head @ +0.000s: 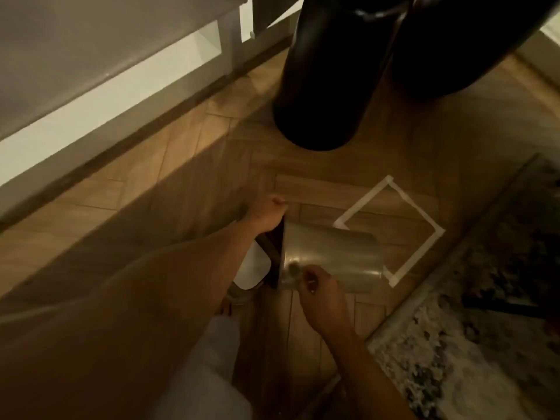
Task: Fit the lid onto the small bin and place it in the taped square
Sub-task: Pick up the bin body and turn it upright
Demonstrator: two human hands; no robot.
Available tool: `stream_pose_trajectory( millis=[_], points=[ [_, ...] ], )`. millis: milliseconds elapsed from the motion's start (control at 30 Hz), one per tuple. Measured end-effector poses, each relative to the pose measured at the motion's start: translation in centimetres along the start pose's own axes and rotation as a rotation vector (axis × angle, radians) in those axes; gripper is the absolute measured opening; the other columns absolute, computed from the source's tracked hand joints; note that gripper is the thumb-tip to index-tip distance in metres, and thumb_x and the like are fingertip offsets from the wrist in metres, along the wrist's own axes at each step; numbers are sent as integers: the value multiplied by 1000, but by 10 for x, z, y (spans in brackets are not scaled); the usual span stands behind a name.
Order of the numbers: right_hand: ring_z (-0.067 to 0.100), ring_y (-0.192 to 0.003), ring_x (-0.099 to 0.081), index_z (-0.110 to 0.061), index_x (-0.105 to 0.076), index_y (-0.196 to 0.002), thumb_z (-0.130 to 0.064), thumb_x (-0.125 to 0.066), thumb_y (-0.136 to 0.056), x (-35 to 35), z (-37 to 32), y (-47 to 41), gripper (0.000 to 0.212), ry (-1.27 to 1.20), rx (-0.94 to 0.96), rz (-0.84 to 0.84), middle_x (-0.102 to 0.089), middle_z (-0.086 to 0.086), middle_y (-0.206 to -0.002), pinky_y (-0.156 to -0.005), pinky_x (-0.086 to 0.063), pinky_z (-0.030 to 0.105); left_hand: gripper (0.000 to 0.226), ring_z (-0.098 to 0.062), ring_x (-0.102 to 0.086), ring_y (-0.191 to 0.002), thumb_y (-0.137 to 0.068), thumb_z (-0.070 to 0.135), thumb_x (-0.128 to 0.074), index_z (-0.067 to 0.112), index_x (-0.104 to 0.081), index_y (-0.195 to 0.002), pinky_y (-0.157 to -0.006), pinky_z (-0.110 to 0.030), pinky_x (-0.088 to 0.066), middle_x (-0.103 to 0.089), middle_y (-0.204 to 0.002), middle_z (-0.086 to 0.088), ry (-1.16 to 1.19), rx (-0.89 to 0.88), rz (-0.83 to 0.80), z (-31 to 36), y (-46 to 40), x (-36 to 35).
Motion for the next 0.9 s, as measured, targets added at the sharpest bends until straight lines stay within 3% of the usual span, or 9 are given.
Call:
stream_pose_trajectory(
  millis=[100, 233, 433, 567, 767, 900],
  points=[
    [-1, -72, -66, -24, -72, -107, -37, -68, -95, -11, -4, -34, 18, 90, -4, 73, -72, -13, -84, -59, -49, 16, 40, -27, -55, -125, -102, 35, -47, 16, -60, -135, -103, -35, -43, -60, -135, -7, -24, 38, -49, -13, -14, -10],
    [12, -73, -65, -21, -67, -97, -39, -74, -88, -37, -13, -54, 21, 188, -22, 51, -69, -6, -81, -59, -45, 24, 48, -30, -53, -124, -103, 44, -40, 16, -58, -136, -92, -32, -38, -56, -139, -11, -45, 97, -125, -31, -18, -21],
    [21, -72, -66, -21, -52, -85, -18, -72, -84, -31, 0, -48, 20, 255, -131, 33, -56, -7, -71, -44, -30, 16, 50, -27, -54, -124, -101, 49, -42, 19, -58, -137, -95, -35, -42, -59, -136, -7, -132, 4, -212, -7, -6, -29],
    [14, -64, -62, -20, -53, -87, -18, -72, -84, 11, 16, -33, 19, 246, -170, 99, -60, -7, -72, -50, -50, 28, 45, -22, -52, -127, -101, 46, -47, 20, -57, -137, -89, -28, -37, -57, -138, -3, -93, -78, -266, 28, 12, -40],
    [6, -61, -60, -20, -55, -87, -18, -74, -88, 93, 19, -12, 18, 155, -195, 261, -64, -6, -71, -46, -44, 25, 54, -20, -55, -121, -99, 44, -54, 21, -45, -146, -87, -27, -41, -54, -143, -6, -77, -142, -206, 49, 41, -37],
    [-3, -52, -60, -29, -52, -78, -20, -75, -87, 125, 17, 5, 27, 34, -207, 338, -65, -9, -66, -39, -34, 10, 70, -29, -54, -126, -97, 43, -57, 24, -25, -157, -95, -37, -49, -46, -149, -7, -121, -131, -205, 54, 65, -34]
  ],
)
Point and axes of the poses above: each hand's wrist, its own y-axis away from the middle knuckle, its own x-axis out of the back of the hand, z = x × y, the point moved 6 cm from there along -y, towards the middle knuckle
